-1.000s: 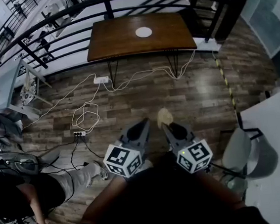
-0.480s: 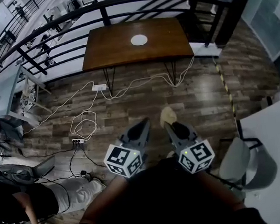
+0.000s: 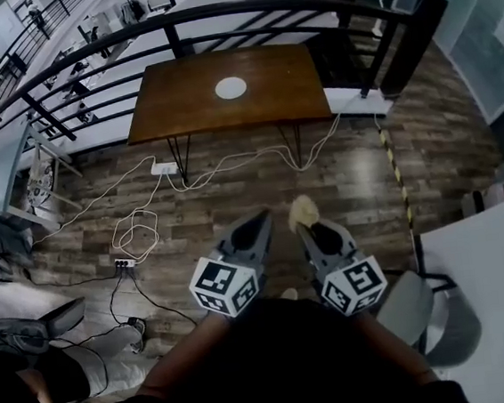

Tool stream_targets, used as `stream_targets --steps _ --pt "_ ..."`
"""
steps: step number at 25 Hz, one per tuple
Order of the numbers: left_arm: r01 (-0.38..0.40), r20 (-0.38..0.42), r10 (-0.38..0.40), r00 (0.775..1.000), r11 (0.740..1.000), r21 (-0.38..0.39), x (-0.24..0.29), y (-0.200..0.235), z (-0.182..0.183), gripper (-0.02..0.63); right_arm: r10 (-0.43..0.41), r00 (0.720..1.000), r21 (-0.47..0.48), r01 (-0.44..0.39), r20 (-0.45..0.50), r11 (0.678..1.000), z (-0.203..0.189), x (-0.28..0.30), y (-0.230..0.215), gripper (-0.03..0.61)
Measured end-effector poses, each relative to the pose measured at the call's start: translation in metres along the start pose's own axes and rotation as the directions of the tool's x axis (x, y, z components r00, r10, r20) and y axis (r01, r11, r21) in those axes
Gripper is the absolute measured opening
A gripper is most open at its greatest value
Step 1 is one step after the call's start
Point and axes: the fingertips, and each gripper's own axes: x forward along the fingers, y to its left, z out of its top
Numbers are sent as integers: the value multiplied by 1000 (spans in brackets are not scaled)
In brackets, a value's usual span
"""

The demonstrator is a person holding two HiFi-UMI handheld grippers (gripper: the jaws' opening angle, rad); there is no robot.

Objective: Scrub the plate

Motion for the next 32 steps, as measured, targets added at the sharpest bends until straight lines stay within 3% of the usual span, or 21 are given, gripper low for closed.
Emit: stream_targets --steps 8,17,25,32 --pt "44 -39 -45 998 998 -33 58 35 -3 9 -42 999 40 42 -13 998 1 42 -55 55" --pt "95 -49 -97 994 994 -48 109 145 34 9 -90 996 44 90 -4 995 27 162 -88 55" --pt "103 -35 -103 994 995 -19 111 268 88 9 -65 998 59 66 -12 996 60 298 -66 55" --pt "69 -22 -71 997 995 -67 114 348 98 9 -29 999 54 32 -46 998 64 375 -54 55"
